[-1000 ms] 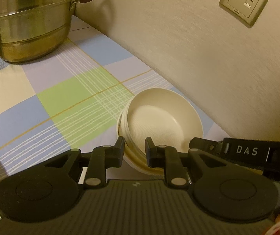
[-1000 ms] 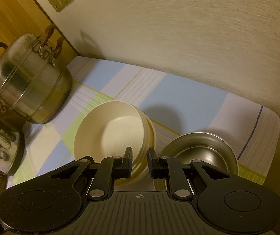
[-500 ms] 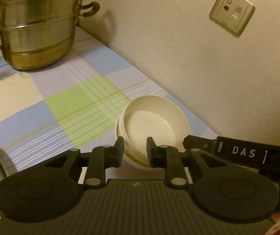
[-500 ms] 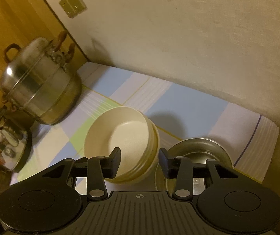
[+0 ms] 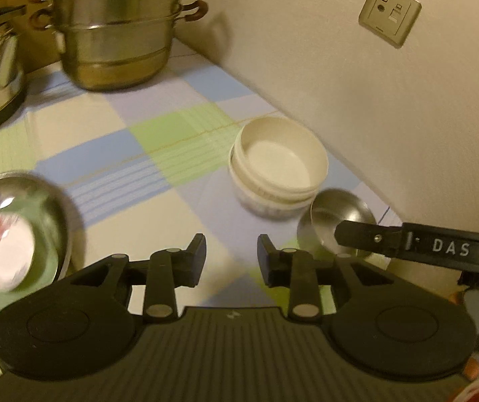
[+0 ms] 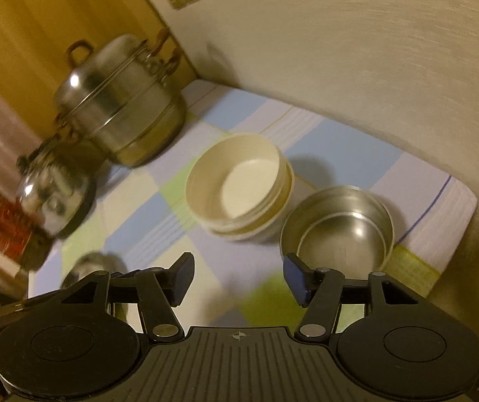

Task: Organize plates and bowls
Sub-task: 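Pull both grippers back from the bowl stack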

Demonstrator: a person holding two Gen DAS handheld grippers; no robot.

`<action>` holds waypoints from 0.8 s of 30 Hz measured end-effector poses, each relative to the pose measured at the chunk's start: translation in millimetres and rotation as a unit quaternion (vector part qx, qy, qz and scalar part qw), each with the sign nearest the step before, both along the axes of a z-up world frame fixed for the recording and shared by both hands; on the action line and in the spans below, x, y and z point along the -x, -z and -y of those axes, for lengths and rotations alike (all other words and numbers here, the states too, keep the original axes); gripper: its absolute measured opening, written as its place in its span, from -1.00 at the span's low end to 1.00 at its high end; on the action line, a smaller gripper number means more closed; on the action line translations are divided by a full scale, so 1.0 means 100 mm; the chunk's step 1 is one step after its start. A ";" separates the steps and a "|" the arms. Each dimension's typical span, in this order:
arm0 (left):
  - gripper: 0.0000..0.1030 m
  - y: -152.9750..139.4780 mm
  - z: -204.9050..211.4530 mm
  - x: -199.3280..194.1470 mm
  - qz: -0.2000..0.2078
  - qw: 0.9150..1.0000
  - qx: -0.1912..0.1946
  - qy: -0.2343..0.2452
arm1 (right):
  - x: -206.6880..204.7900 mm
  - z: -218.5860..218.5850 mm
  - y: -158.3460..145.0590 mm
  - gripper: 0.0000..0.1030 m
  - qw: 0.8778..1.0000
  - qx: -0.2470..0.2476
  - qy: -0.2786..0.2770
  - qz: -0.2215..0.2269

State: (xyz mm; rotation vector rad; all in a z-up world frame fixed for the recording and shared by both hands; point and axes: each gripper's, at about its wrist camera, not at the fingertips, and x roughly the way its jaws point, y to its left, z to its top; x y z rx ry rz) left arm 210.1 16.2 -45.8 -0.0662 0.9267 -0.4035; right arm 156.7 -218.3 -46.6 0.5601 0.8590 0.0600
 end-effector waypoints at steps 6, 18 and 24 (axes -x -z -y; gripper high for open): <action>-0.43 0.02 -0.12 0.42 -0.008 1.000 -0.005 -0.028 | 0.29 -0.05 0.01 0.19 0.999 0.010 -0.033 -0.005; -0.43 0.00 -0.11 1.07 -0.014 0.998 -0.016 -0.063 | 0.78 -0.07 0.05 0.19 0.994 0.043 -0.103 -0.009; -0.43 -0.01 -0.03 1.29 -0.014 0.997 -0.020 -0.072 | 0.99 -0.04 0.08 0.19 0.990 0.063 -0.125 -0.009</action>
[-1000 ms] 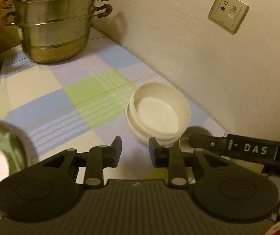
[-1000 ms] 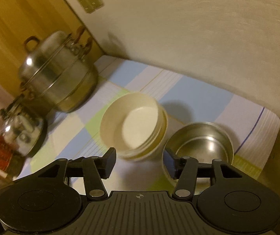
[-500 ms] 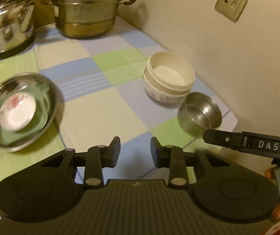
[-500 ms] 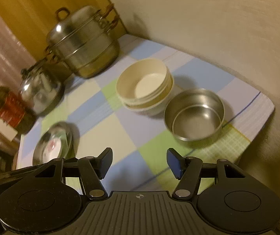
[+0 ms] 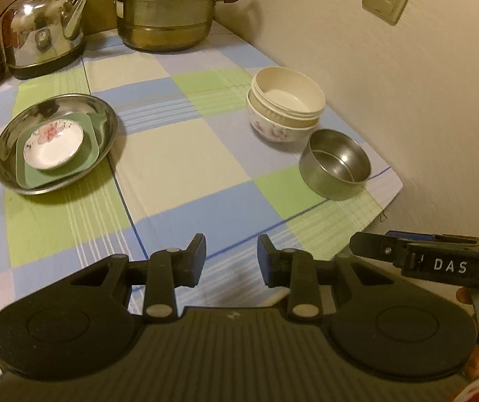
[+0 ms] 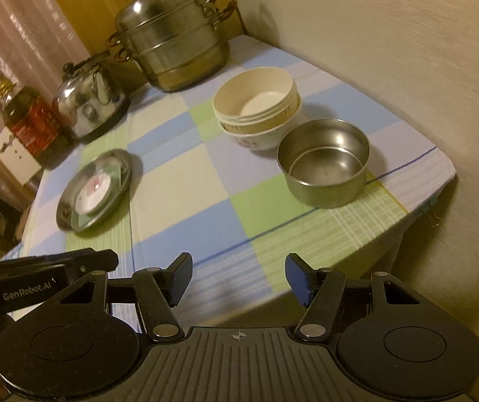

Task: Organize plates and bowls
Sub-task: 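Pull both grippers back from the bowl stack, then move both grippers open toward the small steel bowl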

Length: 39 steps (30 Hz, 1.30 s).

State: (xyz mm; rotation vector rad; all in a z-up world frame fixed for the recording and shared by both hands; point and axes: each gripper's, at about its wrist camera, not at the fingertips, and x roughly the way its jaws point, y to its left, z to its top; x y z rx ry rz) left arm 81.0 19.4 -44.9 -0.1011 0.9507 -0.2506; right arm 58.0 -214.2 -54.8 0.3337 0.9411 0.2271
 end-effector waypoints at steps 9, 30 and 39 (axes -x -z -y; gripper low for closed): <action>-0.43 -0.01 0.15 0.24 0.001 1.000 -0.005 -0.004 | 0.21 0.14 0.01 0.19 1.000 0.013 -0.010 -0.002; -0.43 -0.09 0.49 0.41 0.015 0.999 -0.022 0.023 | 0.39 0.42 0.01 0.20 1.000 0.020 0.008 0.003; -0.43 0.00 0.62 0.12 0.018 0.999 -0.017 0.041 | 0.24 0.60 0.10 0.19 0.999 0.008 0.039 0.002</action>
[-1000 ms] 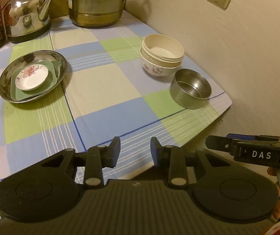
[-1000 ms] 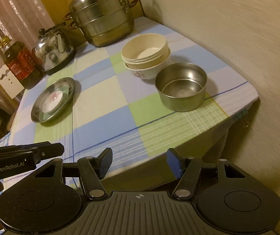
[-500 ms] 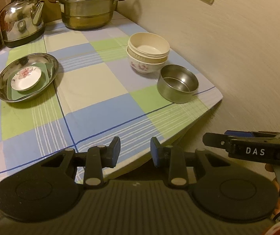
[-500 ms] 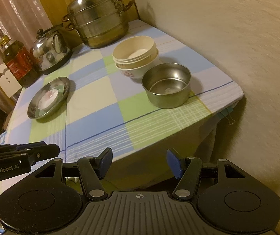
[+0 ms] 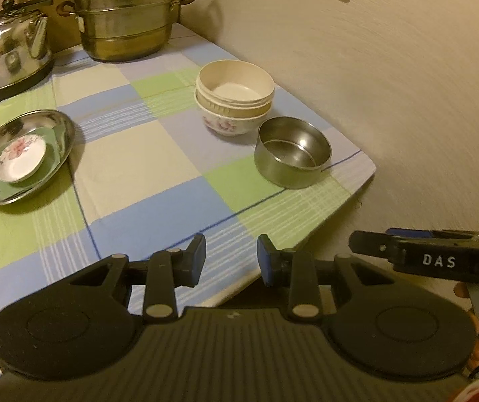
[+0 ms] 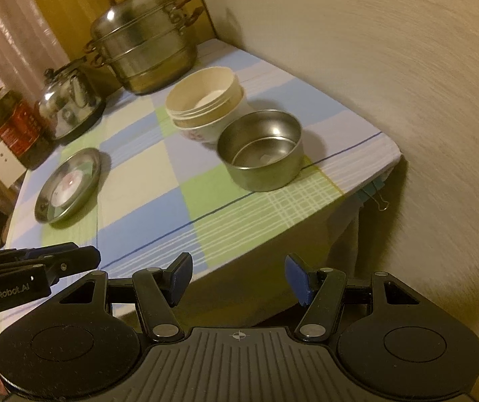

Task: Organize plates and bowls
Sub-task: 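Move both grippers open toward the small steel bowl, then close both grippers on the steel bowl's rim, then lift the steel bowl and carry it over the cream bowl stack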

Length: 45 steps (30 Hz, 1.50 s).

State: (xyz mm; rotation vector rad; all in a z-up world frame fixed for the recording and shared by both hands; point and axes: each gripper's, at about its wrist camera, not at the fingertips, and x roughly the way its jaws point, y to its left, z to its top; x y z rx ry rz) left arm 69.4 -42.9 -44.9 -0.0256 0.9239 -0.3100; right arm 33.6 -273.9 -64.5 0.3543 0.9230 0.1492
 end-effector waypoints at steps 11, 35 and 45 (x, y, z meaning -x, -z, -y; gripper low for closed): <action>-0.43 0.14 0.36 -0.61 0.019 0.999 -0.003 0.051 | -0.38 0.30 0.07 0.19 0.999 -0.004 0.050 0.019; -0.48 0.67 0.78 -1.66 -0.014 0.996 0.004 0.085 | -1.38 0.34 0.48 -0.20 0.998 0.028 0.058 0.028; -0.68 0.79 0.81 -1.77 -0.023 0.995 0.007 0.092 | -1.50 0.34 0.59 -0.58 0.997 0.035 0.062 0.023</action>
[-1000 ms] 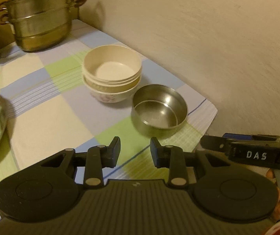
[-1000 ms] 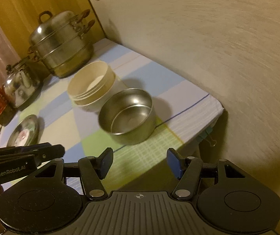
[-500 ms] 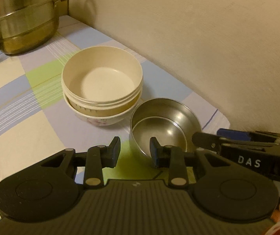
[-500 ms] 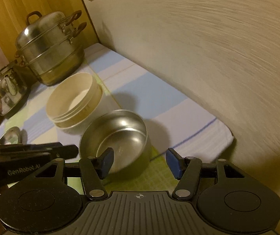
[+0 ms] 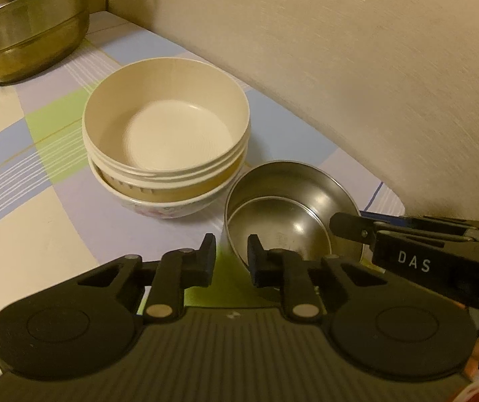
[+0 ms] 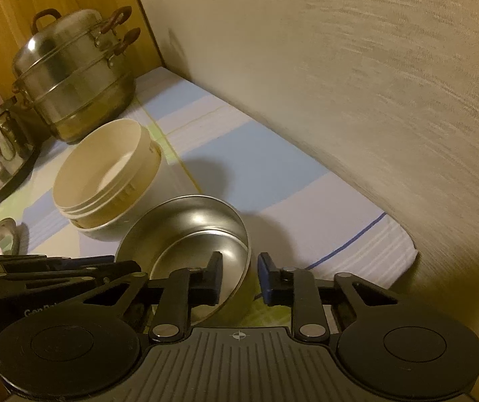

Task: Organize plates and bowls
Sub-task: 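Lift the steel bowl and carry it over the cream bowl stack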

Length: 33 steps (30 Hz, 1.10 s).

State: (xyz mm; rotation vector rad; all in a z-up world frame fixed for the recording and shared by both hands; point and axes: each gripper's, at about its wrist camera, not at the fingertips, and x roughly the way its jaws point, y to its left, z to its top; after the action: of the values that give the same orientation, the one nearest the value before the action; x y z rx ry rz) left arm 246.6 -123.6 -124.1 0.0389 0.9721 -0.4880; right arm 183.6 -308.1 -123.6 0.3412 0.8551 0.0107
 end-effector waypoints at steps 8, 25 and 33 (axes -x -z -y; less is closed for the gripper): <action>-0.79 -0.01 0.04 0.04 0.007 1.000 -0.001 0.009 | 0.01 0.00 0.01 -0.81 1.000 0.002 0.004 0.002; -0.80 -0.16 -0.06 0.23 0.010 1.000 0.011 0.012 | 0.23 -0.01 -0.21 -0.83 1.000 0.005 -0.004 0.013; -0.80 -0.31 -0.22 0.41 0.019 1.000 0.018 0.005 | 0.38 -0.07 -0.37 -0.84 1.000 -0.013 -0.013 0.009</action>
State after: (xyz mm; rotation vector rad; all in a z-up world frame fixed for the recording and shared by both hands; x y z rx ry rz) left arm 205.6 -101.5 -93.5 0.0200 0.9261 -0.5133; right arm 145.9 -301.2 -86.2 0.3545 0.8427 0.0494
